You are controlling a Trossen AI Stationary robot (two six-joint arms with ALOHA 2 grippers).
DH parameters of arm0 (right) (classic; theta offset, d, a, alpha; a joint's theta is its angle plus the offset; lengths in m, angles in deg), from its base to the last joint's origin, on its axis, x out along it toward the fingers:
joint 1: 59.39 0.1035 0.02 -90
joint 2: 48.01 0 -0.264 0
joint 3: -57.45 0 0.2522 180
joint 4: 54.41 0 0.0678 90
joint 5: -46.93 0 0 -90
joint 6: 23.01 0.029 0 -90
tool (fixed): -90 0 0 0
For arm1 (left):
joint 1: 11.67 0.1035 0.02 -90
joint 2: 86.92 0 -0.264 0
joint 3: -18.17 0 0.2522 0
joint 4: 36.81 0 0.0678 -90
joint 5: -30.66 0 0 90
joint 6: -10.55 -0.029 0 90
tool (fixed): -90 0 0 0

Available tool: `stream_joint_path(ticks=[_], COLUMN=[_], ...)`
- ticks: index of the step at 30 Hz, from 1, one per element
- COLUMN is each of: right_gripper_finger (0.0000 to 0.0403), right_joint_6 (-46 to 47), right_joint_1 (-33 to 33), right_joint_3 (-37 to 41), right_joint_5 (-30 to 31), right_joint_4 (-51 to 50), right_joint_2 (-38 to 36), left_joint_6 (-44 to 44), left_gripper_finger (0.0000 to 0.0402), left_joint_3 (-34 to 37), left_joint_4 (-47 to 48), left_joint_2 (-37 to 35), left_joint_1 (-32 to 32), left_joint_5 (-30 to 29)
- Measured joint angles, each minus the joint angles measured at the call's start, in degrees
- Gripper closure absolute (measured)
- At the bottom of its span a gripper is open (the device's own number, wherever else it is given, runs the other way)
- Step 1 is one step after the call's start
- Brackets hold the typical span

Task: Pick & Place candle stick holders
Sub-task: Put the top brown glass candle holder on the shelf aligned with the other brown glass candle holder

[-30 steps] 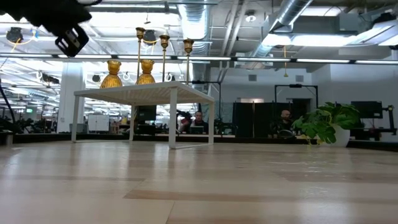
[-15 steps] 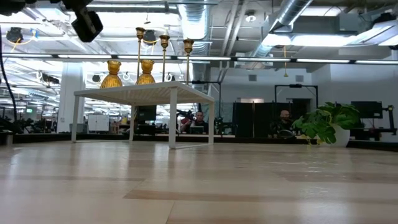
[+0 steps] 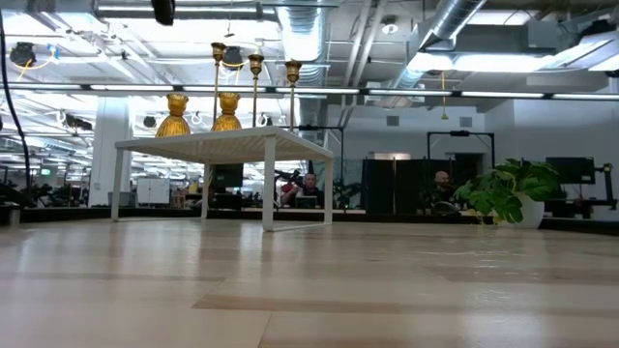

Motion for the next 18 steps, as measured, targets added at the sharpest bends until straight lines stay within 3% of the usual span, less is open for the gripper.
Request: stream_joint_path(ticks=[6,12,18], right_gripper_finger=[0.0403,0.0403,0.0403], right_joint_6=[0.4,-2.3,-4.8], right_joint_1=[0.0,0.0,0.0], right_joint_3=[8.5,15.6,22.8], right_joint_5=[2.4,0.7,-4.7], right_joint_4=[2.4,5.5,12.9], right_joint_2=[-7.3,-13.9,-22.6], left_joint_6=[-4.2,-9.5,-11.8], left_gripper_finger=[0.0398,0.0395,0.0381], left_joint_3=[-13.6,-17.6,-19.1], left_joint_4=[17.8,18.6,18.2], left_joint_2=[6.5,9.7,9.5], left_joint_1=[-1.1,-1.2,0.4], left_joint_5=[-12.7,-23.7,-25.9])
